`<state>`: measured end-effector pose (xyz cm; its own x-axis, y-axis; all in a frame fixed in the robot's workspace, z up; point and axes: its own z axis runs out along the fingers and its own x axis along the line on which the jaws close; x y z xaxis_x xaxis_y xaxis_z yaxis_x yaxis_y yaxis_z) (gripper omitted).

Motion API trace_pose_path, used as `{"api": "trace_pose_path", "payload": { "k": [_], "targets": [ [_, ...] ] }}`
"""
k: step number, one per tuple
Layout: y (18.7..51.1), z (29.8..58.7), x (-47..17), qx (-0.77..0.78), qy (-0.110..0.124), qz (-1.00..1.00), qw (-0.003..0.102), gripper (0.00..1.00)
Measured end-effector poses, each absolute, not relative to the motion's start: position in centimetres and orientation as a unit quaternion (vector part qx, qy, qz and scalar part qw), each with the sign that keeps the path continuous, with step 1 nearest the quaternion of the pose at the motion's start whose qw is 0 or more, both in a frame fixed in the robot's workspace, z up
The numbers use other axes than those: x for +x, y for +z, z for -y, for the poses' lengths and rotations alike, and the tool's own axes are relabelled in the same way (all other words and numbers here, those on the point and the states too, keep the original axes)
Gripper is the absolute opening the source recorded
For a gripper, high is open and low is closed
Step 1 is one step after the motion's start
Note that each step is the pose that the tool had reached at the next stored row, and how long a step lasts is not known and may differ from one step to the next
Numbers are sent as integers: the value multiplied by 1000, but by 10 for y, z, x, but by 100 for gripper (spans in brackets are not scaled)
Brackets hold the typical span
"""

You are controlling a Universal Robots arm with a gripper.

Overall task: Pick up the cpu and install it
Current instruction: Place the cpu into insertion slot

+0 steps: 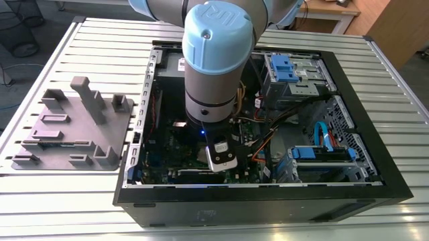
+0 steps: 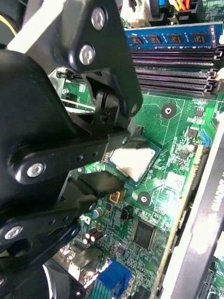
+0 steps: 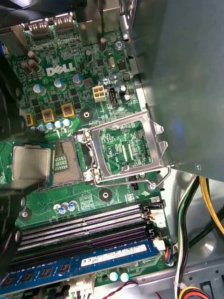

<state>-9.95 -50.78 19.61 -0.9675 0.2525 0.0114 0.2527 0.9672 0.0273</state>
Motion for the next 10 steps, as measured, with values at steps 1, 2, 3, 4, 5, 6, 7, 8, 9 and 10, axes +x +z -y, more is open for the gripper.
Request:
{"api": "trace_pose_path", "payload": {
  "k": [1, 2, 3, 4, 5, 6, 7, 8, 9, 10],
  "targets": [
    [196, 508, -100, -127, -14, 992, 4, 48],
    [196, 508, -99, -128, -14, 992, 4, 48],
    [196, 508, -99, -128, -14, 992, 4, 48],
    [196, 508, -99, -130, -14, 991, 4, 48],
    [197, 508, -98, -131, -13, 991, 4, 48],
    [197, 508, -98, -133, -13, 991, 4, 48],
    [197, 508, -98, -136, -13, 991, 4, 48],
    [197, 508, -98, -139, -13, 990, 4, 48],
    [197, 508, -98, -144, -13, 989, 4, 48],
    [197, 508, -98, -148, -13, 989, 4, 48]
  ]
}}
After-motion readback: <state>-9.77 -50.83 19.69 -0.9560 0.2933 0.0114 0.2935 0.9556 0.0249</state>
